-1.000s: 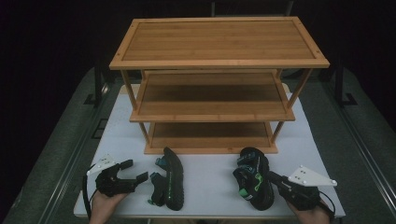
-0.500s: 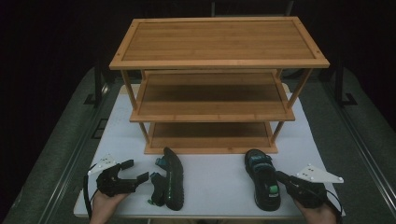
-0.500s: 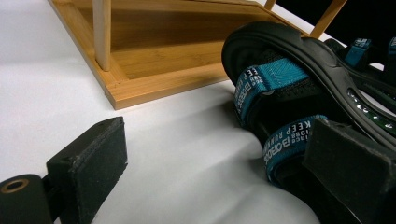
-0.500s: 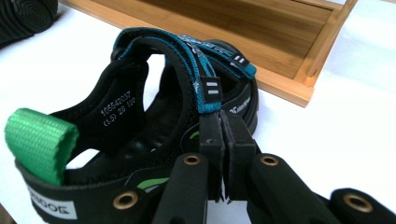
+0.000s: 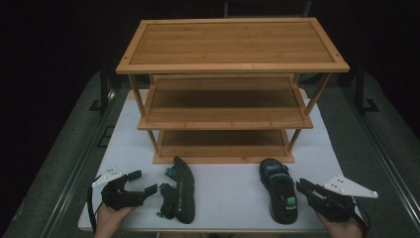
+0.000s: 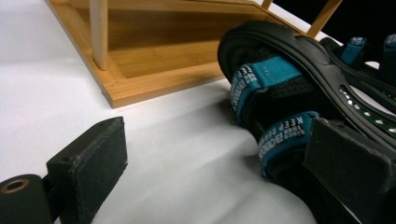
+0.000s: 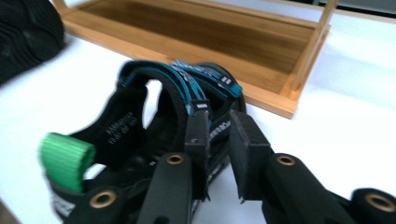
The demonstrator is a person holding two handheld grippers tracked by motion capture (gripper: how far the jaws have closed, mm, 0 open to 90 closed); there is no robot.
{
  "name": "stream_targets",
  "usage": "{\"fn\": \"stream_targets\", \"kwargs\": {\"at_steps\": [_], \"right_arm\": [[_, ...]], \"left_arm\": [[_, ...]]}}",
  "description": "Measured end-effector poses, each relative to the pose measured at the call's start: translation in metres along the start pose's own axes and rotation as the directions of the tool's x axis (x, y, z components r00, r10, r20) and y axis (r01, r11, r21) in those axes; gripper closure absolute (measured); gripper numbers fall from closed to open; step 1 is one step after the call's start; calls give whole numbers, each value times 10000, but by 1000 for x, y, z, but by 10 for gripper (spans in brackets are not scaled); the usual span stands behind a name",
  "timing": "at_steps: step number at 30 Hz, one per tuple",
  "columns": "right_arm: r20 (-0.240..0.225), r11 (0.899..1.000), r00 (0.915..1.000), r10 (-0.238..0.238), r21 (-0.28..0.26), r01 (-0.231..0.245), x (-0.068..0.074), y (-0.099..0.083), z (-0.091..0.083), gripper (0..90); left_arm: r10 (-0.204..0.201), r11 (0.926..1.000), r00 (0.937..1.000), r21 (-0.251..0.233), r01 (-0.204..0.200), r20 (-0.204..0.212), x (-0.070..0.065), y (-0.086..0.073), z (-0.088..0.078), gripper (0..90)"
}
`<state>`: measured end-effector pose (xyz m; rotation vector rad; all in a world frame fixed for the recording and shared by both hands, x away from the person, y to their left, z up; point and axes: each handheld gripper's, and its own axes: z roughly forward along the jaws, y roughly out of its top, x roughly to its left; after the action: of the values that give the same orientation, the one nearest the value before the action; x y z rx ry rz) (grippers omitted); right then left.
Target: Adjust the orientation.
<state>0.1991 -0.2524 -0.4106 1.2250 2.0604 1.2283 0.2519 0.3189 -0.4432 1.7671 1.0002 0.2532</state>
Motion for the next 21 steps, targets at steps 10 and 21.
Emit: {"fn": "stream_targets", "kwargs": {"at_steps": [10, 21], "right_arm": [[-452, 9996, 9989, 78, -256, -90, 4, 2, 0, 686], [-416, 9987, 9980, -480, -180, 473, 17, 3, 9, 640]], "left_arm": [[358, 9990, 9993, 276, -359, 48, -5, 0, 1, 55], [765, 9940, 9956, 745, -805, 541, -8, -2, 1, 142]]}}
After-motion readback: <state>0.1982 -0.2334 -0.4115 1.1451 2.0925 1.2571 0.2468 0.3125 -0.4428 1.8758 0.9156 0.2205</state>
